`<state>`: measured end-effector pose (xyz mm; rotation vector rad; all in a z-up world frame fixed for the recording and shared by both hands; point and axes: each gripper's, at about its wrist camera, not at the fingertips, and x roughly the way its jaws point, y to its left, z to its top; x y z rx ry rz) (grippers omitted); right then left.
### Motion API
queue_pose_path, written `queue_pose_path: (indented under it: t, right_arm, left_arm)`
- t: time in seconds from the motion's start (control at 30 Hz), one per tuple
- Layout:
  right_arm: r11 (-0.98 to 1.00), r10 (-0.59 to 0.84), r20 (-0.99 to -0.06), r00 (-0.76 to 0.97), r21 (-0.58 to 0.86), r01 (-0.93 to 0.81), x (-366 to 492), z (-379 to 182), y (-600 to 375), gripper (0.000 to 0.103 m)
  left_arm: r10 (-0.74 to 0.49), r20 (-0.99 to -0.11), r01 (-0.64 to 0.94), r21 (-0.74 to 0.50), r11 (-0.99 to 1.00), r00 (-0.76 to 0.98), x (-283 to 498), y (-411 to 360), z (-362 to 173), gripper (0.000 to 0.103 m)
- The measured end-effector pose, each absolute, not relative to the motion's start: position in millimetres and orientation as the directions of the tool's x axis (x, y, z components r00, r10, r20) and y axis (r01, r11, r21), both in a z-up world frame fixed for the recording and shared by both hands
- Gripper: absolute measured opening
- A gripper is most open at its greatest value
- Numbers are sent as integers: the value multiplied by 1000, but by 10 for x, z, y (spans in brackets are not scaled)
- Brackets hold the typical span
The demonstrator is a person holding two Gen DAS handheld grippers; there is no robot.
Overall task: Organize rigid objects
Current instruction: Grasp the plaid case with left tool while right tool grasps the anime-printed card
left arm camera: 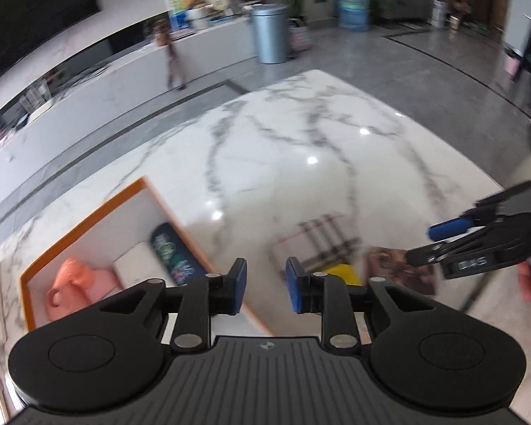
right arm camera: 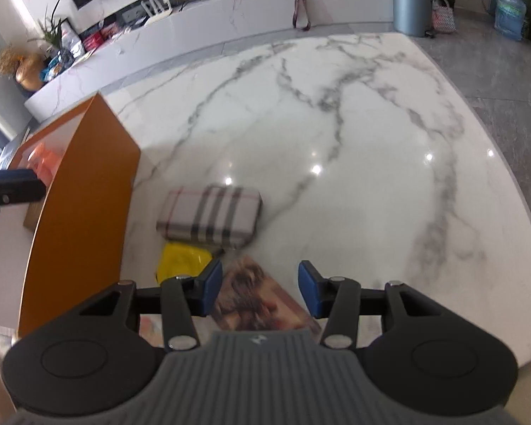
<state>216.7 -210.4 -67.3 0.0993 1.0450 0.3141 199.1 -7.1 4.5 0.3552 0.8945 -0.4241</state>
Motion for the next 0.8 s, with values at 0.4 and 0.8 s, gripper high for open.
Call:
queue_pose_path:
  t: [0.4,0.8]
  right_arm:
    - [917,321,-868,378,186,-352,2157,-905,-1908,65]
    - [926,196,-906,376,45,-375,2211,-1022,-1764,75]
  left_arm:
    - [-184,-884,614,136,778,429,1918,-709,-375,34]
    - [-133,-905,647,179,741,404,1982,-870,-523,38]
